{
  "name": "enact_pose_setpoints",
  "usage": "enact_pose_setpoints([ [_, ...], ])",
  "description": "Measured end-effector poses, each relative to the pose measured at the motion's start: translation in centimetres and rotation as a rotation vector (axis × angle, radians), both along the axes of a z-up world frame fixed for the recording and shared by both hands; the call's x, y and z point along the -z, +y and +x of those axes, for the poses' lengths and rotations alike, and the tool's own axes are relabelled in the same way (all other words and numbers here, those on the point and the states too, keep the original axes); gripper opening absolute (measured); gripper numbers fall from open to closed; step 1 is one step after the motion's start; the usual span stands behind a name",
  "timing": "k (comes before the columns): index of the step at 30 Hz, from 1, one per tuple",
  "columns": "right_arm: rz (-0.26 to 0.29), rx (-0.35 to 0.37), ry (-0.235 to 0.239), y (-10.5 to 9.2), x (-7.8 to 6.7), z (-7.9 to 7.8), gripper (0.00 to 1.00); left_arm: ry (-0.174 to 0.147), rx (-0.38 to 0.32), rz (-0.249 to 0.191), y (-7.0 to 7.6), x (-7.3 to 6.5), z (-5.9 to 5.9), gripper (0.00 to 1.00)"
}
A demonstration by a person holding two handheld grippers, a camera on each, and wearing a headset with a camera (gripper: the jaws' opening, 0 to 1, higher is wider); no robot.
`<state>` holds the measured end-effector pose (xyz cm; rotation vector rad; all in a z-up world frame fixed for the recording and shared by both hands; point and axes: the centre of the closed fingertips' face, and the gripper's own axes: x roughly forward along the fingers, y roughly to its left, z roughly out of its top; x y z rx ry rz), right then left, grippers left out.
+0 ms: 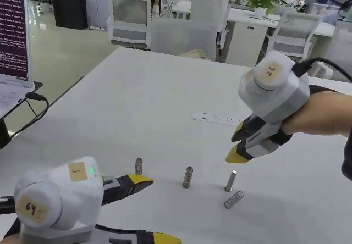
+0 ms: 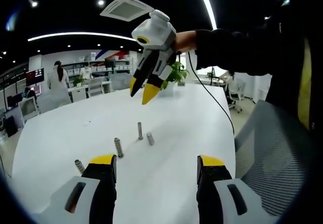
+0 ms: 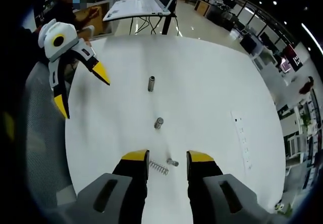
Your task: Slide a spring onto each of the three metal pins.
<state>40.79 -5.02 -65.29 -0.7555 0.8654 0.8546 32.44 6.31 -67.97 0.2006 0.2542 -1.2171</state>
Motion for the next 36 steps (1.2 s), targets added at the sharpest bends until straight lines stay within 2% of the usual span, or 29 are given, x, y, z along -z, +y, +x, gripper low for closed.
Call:
enact_pose_setpoints([
  [7,0.033,0.048,-0.025,-1.6,-0.3,-1.5,0.28,-0.009,0.026,0.013,-0.9,-0.2,-0.2,0.6],
  [18,0.086,0.15,-0.039,-4.8,0.4,-4.0,0.27,-0.015,0.056,0.041,-3.1,0.1,-0.1,0.58],
  [21,0.105,0.181,-0.036,-5.6,1.0,-5.0,0.27,-0.022,0.073,0.048,-4.0,0.2,-0.1,0.58],
  [28,0.139,0.235,-0.029,-7.1,2.1,-6.1,0.27,-0.03,0.08,0.055,-5.7,0.6,0.3,0.57],
  [36,0.172,0.284,-0.032,-8.2,2.5,-6.8,0.27,-0.01,0.097,0.074,-8.1,1.8,0.8,0.57],
])
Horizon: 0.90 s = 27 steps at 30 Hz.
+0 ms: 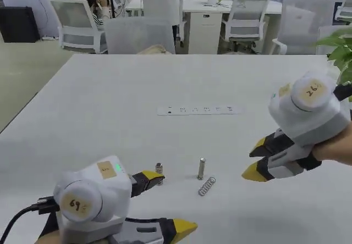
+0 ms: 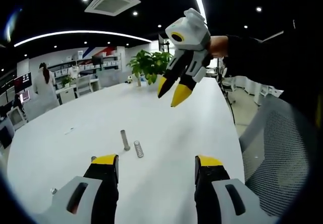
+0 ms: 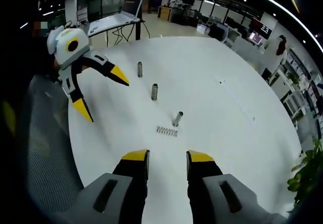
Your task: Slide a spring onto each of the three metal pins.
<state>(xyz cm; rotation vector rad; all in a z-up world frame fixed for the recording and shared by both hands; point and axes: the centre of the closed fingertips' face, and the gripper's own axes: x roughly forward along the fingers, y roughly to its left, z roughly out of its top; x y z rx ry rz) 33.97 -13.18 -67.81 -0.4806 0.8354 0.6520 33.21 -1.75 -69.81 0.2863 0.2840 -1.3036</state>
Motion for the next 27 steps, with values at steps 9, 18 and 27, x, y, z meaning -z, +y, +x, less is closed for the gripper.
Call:
enact_pose_setpoints([
  [9,0.019,0.036,0.013,-0.9,0.8,-0.6,0.27,0.02,0.018,0.034,-2.2,2.2,1.0,0.55],
  [18,0.027,0.055,0.022,-1.3,1.3,-0.9,0.27,0.059,-0.025,0.039,-3.5,3.9,2.6,0.51],
  [27,0.035,0.065,0.033,-1.4,2.0,-1.2,0.27,0.079,-0.091,0.051,-5.0,5.7,4.4,0.47],
])
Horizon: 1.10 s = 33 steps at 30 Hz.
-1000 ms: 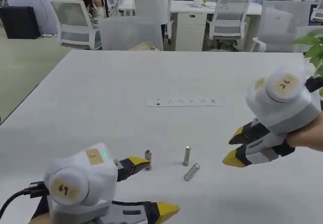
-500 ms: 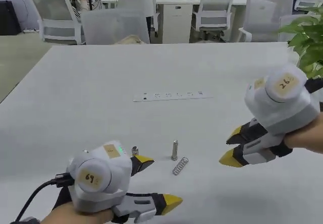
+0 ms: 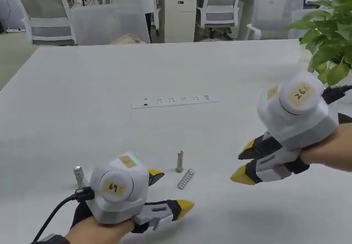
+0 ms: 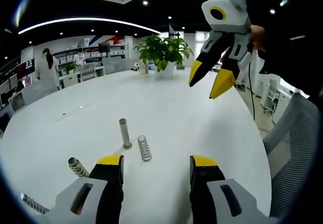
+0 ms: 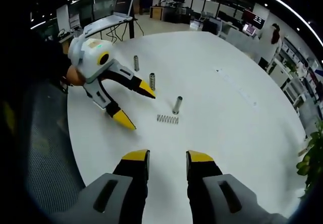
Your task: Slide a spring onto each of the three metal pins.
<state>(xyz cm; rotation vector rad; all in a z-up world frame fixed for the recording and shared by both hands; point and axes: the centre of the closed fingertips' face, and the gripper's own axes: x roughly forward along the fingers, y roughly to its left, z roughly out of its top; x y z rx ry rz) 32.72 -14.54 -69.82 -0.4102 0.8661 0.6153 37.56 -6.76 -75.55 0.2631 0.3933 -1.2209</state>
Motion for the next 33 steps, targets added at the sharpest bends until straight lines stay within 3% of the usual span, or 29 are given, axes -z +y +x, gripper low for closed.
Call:
enact_pose_setpoints([
  [7,0.004,0.006,0.014,-0.1,0.6,-0.2,0.27,0.005,-0.018,0.014,-0.7,1.2,0.2,0.41],
  [19,0.012,0.011,0.03,-0.3,1.5,-0.2,0.26,-0.001,-0.065,0.014,-1.8,2.2,2.1,0.33],
  [33,0.012,0.0,0.04,-0.1,2.0,-0.2,0.26,-0.022,-0.068,0.024,-2.8,2.7,2.3,0.22],
])
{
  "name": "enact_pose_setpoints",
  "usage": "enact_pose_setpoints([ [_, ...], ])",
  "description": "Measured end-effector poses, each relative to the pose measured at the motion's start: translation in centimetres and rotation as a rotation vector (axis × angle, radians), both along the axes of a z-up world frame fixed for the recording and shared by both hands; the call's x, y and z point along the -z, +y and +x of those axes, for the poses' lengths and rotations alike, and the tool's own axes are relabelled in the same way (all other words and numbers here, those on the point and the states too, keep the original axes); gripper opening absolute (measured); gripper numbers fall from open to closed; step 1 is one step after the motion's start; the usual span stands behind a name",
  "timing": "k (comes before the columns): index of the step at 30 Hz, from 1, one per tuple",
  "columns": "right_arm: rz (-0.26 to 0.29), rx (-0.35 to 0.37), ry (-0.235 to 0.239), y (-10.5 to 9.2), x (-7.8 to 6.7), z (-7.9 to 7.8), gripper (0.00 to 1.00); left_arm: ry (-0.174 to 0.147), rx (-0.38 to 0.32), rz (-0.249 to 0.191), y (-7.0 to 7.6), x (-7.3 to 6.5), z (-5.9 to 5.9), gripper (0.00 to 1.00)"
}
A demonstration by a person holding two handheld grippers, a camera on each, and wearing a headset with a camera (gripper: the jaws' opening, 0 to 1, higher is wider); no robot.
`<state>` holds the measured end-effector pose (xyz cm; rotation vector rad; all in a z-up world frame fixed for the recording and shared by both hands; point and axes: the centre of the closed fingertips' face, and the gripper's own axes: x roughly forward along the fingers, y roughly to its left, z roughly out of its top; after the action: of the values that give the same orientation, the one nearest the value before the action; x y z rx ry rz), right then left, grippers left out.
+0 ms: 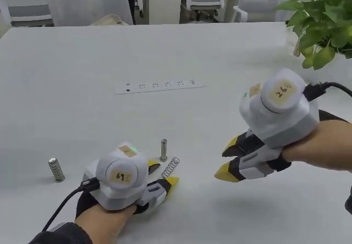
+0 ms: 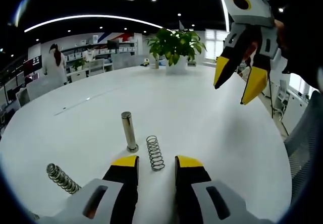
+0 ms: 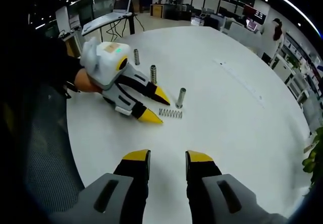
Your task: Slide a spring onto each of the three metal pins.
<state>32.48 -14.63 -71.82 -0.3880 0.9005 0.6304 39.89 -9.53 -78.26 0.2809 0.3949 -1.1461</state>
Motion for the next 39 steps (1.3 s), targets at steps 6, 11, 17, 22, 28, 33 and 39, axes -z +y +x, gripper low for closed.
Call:
enact_pose_setpoints([
  [6,-0.001,0.001,0.002,-0.1,0.1,0.0,0.26,-0.002,-0.006,0.007,-0.1,0.4,0.3,0.17],
  [11,-0.002,0.002,0.007,-0.1,0.3,-0.1,0.25,-0.006,-0.002,0.001,-0.3,0.4,0.3,0.12],
  [17,-0.001,0.002,0.004,-0.1,0.4,0.0,0.25,-0.009,0.016,-0.001,-0.4,0.3,-0.2,0.05],
  [22,-0.001,0.002,0.002,-0.1,0.3,-0.1,0.25,0.007,0.012,-0.001,-0.3,0.3,-0.4,0.03],
  [28,0.007,-0.003,-0.008,0.2,-0.1,0.1,0.25,0.013,0.035,0.012,0.2,0.1,-1.3,0.03],
  [33,0.034,-0.011,-0.018,0.8,-0.5,0.3,0.24,0.014,0.062,0.003,0.7,-0.8,-2.3,0.03],
  [39,0.047,-0.033,-0.021,1.7,-0.7,0.3,0.24,-0.002,0.077,-0.011,2.0,-2.2,-2.9,0.03],
])
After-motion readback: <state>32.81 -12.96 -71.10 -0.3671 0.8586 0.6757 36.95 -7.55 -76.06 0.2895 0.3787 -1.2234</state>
